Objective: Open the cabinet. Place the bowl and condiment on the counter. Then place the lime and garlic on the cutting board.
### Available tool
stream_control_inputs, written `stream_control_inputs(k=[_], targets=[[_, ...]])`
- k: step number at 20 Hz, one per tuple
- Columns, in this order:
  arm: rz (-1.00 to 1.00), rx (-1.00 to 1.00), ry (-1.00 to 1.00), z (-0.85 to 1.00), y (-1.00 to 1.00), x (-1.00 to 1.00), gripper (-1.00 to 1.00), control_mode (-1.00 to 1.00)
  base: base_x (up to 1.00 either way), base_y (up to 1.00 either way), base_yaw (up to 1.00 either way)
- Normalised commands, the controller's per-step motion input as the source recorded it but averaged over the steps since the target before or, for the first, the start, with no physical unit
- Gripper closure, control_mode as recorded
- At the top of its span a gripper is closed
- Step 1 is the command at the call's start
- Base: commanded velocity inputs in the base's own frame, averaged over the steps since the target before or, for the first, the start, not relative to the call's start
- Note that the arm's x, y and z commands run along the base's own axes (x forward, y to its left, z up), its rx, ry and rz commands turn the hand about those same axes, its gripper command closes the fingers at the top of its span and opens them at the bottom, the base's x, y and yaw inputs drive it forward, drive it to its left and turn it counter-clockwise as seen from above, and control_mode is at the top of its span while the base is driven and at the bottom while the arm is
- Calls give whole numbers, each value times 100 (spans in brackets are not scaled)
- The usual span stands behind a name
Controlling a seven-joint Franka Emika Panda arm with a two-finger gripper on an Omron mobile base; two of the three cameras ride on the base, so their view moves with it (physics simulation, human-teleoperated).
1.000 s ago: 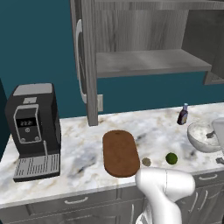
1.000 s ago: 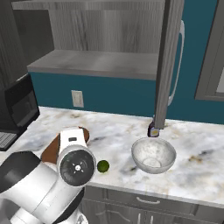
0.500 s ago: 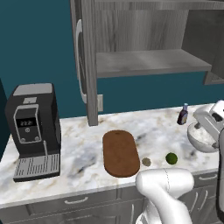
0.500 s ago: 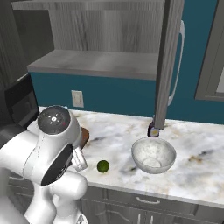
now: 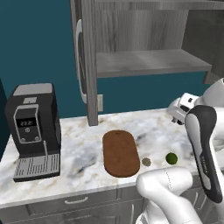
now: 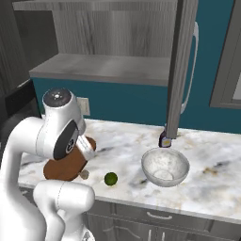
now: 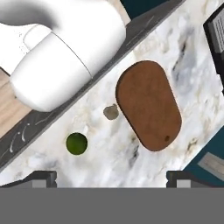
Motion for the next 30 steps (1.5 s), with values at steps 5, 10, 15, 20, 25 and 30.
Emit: stream_control_inputs(k=[5, 10, 15, 20, 25, 30], targets=[[13, -13, 3, -2, 0, 15, -100, -100, 0, 0, 0], [20, -19, 15, -34, -2, 0, -100, -100, 0, 0, 0], [17, -9, 11, -24, -1, 0, -100, -100, 0, 0, 0], [17, -5, 7, -26, -10, 0, -100, -100, 0, 0, 0], [20, -1, 1, -36, -40, 0, -100, -100, 0, 0, 0], [21, 0, 0, -24, -27, 0, -100, -100, 0, 0, 0]])
